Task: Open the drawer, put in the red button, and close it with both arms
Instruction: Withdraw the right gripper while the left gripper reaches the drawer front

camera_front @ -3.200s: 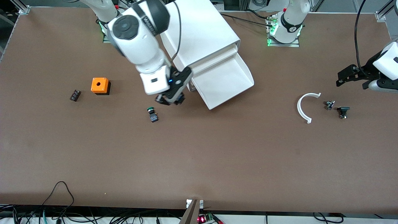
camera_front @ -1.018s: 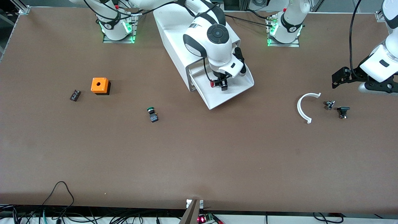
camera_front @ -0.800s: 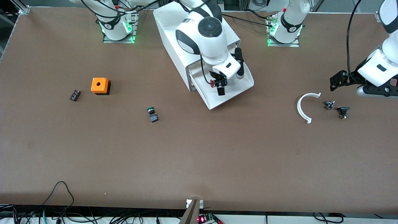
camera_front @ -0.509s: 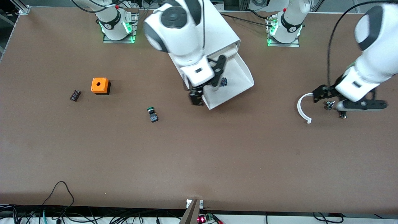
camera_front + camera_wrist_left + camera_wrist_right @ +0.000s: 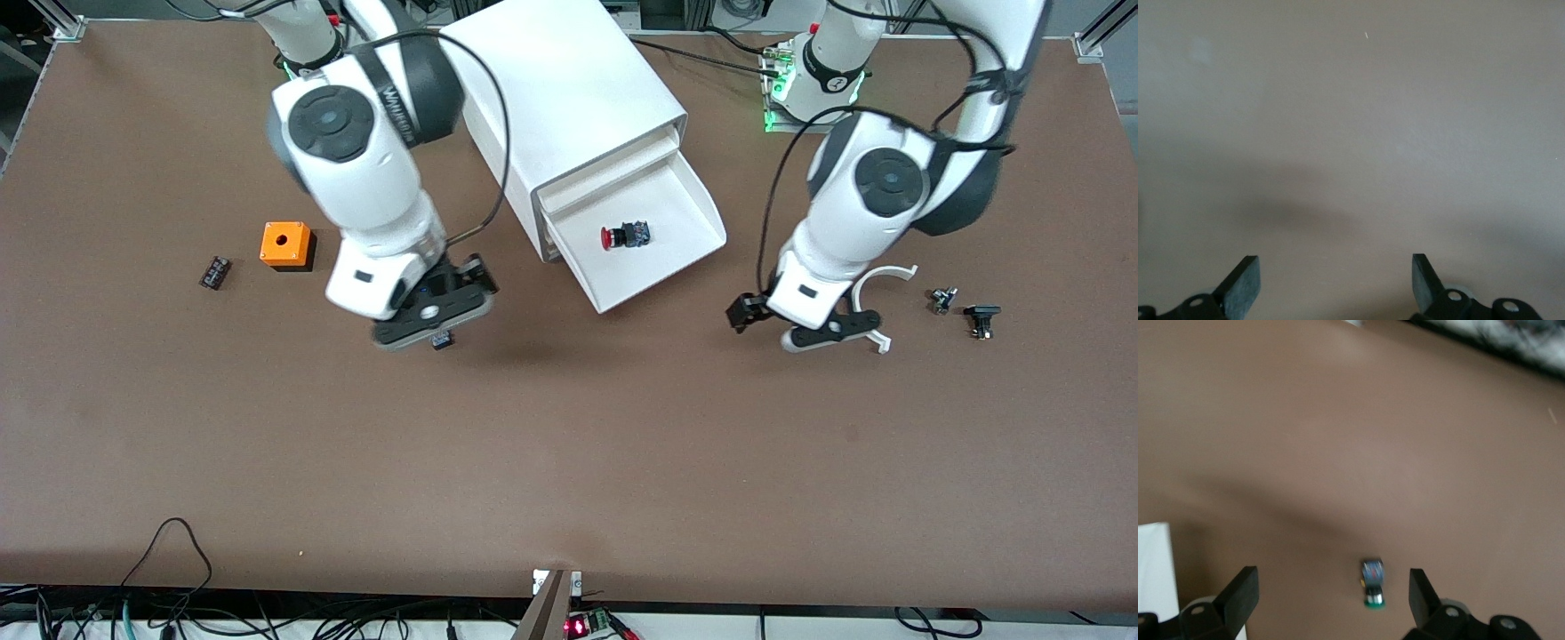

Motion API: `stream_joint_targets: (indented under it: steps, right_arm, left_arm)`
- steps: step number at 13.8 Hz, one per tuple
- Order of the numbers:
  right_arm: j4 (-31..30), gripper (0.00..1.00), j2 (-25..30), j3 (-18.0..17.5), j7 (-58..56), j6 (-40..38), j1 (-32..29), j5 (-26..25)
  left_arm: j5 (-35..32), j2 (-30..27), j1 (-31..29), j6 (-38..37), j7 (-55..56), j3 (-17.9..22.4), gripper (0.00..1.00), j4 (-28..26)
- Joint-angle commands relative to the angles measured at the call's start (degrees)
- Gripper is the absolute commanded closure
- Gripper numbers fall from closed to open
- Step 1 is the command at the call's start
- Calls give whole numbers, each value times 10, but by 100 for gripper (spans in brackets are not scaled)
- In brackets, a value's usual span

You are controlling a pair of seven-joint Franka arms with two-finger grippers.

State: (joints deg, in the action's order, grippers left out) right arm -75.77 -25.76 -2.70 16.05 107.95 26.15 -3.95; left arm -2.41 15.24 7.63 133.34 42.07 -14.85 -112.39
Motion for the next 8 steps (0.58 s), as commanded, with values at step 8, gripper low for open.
stream_joint_targets:
  steps: [8]
  right_arm:
    - [-33,0,114,-5,110,-171,-198,-5]
  left_arm:
    - [-6,23,70,34,87,-37,0,-63]
